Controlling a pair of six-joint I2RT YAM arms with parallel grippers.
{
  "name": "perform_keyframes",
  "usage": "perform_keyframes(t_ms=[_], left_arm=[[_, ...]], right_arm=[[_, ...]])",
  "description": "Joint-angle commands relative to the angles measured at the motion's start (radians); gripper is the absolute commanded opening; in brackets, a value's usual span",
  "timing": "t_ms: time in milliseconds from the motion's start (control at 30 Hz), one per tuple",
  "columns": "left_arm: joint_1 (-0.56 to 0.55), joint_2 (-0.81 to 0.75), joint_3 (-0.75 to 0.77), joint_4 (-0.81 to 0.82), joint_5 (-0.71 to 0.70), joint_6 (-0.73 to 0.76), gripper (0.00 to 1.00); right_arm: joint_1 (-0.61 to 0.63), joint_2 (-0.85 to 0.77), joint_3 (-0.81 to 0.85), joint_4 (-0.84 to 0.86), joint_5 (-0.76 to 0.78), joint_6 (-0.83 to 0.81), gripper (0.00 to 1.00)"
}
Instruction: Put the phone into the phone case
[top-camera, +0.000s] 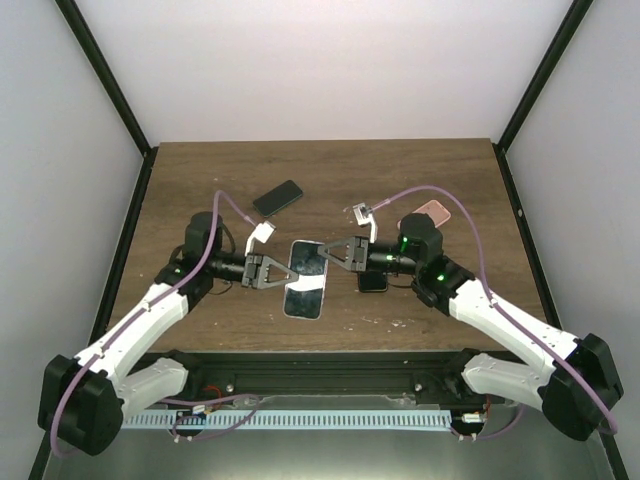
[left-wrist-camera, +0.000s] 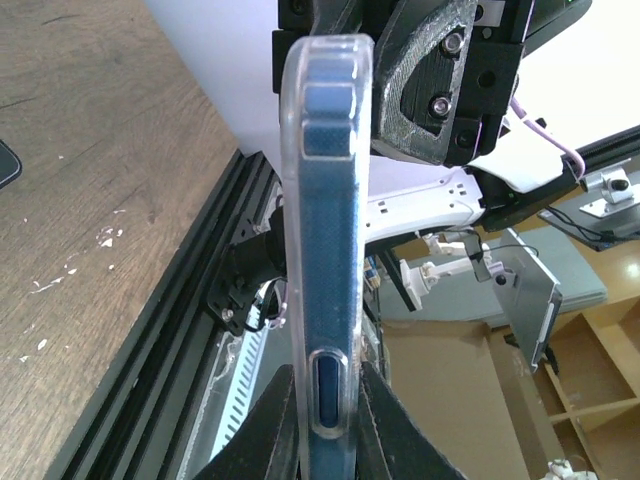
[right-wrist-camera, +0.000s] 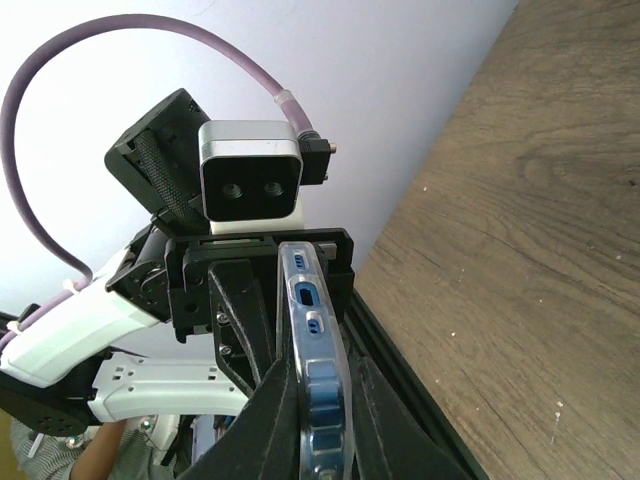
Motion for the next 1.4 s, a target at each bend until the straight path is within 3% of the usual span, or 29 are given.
perform_keyframes(t_ms=[0, 100, 200, 300, 467, 633, 933, 1367], left_arm=[[-0.003, 0.028, 0.042, -0.134, -0.063, 0.078, 0.06], [-0.002, 0.032, 0.046, -0.14, -0.077, 0.082, 0.06], [-0.003, 0.04, 0.05, -0.142, -0.085, 0.082, 0.07], [-0.003, 0.042, 0.052, -0.146, -0.103, 0.08, 0.07], [-0.003, 0.06, 0.053, -0.146, -0.138, 0.075, 0.08], [-0.003, 0.11, 0.066, -0.172, -0.224, 0.085, 0.1], [-0.009, 0.286, 0.105, -0.107, -0.352, 0.06, 0.11], [-0.041, 0.667, 0.2, 0.183, -0.37, -0.044, 0.12]], right_arm=[[0.0, -0.008, 0.036, -0.009, 0.024, -0.017, 0.01], [0.0, -0.005, 0.035, -0.021, 0.032, -0.017, 0.01], [0.0, -0.006, 0.032, -0.033, 0.045, -0.019, 0.1], [-0.001, -0.012, 0.027, -0.057, 0.074, -0.027, 0.28], [-0.003, -0.041, 0.005, -0.11, 0.126, -0.039, 0.72], [-0.003, -0.068, -0.029, -0.17, 0.174, -0.043, 0.97], [-0.003, -0.143, -0.045, -0.315, 0.313, -0.07, 1.0], [-0.003, -0.181, -0.056, -0.394, 0.385, -0.085, 1.0]])
